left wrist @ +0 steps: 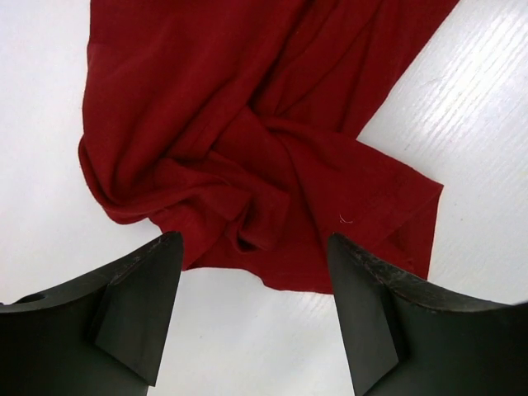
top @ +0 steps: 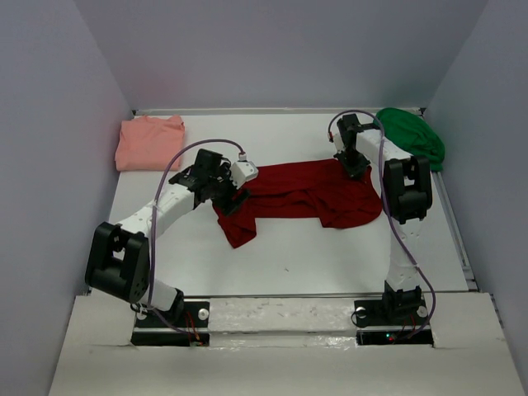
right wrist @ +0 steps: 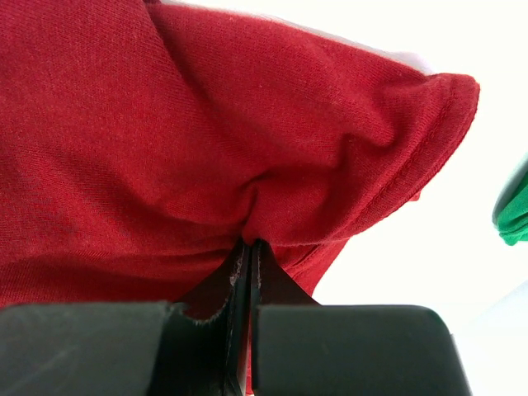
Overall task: Fold and stack the t-shirts
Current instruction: Flatten out the tshirt
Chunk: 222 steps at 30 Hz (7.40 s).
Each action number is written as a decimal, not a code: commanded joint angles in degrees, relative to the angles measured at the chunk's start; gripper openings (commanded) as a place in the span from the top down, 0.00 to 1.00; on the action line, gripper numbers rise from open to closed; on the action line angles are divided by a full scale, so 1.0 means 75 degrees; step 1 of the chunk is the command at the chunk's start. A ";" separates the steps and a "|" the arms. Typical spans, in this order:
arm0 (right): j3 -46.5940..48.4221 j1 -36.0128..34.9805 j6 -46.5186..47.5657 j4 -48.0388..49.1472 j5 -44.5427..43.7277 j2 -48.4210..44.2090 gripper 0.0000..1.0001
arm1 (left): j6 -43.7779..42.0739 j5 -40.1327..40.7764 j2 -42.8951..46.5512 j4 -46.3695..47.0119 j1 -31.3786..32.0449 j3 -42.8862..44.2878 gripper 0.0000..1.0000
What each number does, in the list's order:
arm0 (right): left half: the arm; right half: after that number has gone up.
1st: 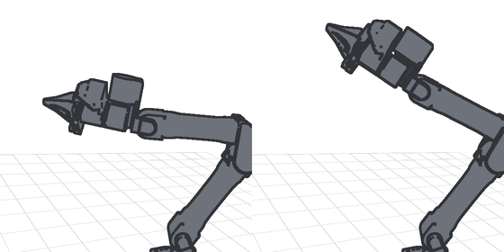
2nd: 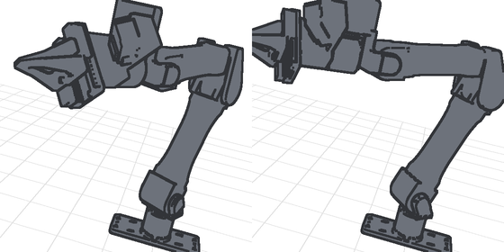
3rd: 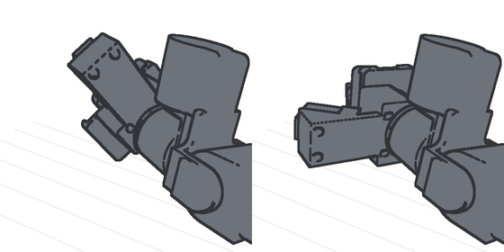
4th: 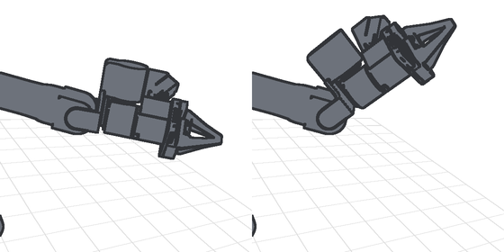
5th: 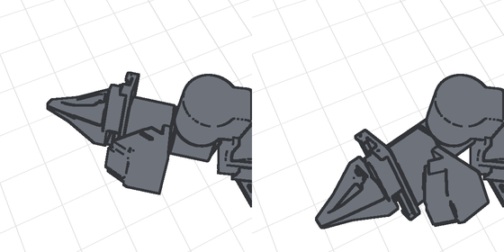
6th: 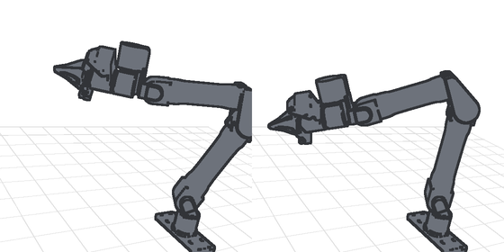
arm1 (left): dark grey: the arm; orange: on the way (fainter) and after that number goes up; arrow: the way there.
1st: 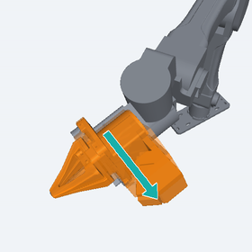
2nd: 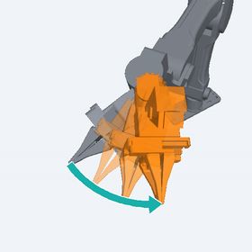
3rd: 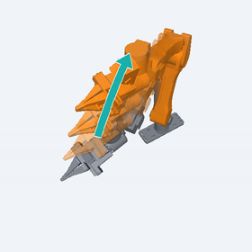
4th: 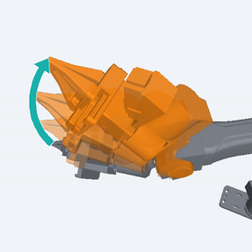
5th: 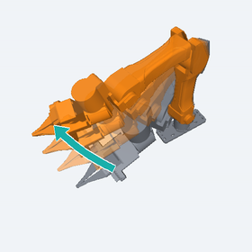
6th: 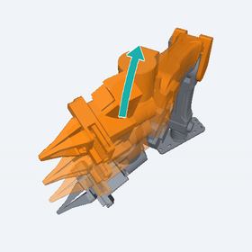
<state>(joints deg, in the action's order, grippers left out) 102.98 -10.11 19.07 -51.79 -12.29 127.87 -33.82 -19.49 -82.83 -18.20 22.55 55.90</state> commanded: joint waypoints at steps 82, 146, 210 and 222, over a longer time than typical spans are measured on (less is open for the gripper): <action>0.1246 0.0035 0.0305 0.1560 -0.1537 -0.3221 1.00 | -0.1444 0.7425 0.1681 0.3269 0.0276 0.0772 1.00; 0.2144 0.0996 0.0305 0.4224 0.0573 -0.1210 0.63 | 0.1217 0.3286 -0.2147 0.4383 -0.2152 0.3747 0.34; -0.4519 0.0996 -0.0445 -0.0677 0.3514 -0.3691 0.41 | -0.0728 0.0571 0.0450 -0.1921 -0.3709 -0.0212 0.01; -0.4894 0.0996 -0.0211 -0.0911 0.3514 -0.3620 0.41 | -0.1045 0.0090 -0.0054 -0.2718 -0.4306 0.0035 0.01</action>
<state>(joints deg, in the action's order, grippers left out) 67.33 -3.01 16.58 -56.84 12.73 100.90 -40.14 -16.08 -82.89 -34.30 -8.56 53.58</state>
